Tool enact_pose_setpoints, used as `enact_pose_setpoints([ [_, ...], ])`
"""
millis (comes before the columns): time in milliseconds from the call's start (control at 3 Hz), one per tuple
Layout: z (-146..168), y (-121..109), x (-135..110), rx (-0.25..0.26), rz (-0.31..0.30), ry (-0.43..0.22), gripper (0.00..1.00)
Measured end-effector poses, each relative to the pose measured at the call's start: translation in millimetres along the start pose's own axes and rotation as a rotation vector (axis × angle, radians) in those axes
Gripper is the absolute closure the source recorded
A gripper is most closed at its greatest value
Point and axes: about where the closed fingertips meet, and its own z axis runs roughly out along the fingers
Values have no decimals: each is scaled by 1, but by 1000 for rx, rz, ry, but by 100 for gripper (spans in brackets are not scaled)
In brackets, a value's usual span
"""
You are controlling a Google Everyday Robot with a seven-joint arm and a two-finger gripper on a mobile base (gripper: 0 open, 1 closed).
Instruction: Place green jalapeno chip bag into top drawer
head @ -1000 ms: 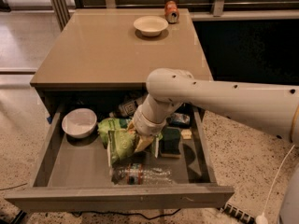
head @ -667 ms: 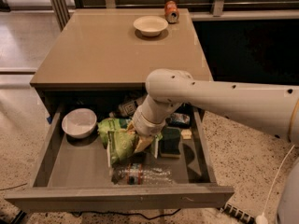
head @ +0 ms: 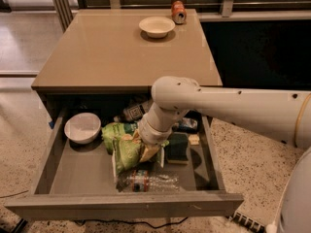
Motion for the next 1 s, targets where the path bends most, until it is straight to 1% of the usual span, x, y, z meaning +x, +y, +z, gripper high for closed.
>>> enact_pose_setpoints([
  [333, 0, 0, 0, 0, 0, 0, 82],
  [667, 0, 0, 0, 0, 0, 0, 50],
  [1000, 0, 0, 0, 0, 0, 0, 26],
])
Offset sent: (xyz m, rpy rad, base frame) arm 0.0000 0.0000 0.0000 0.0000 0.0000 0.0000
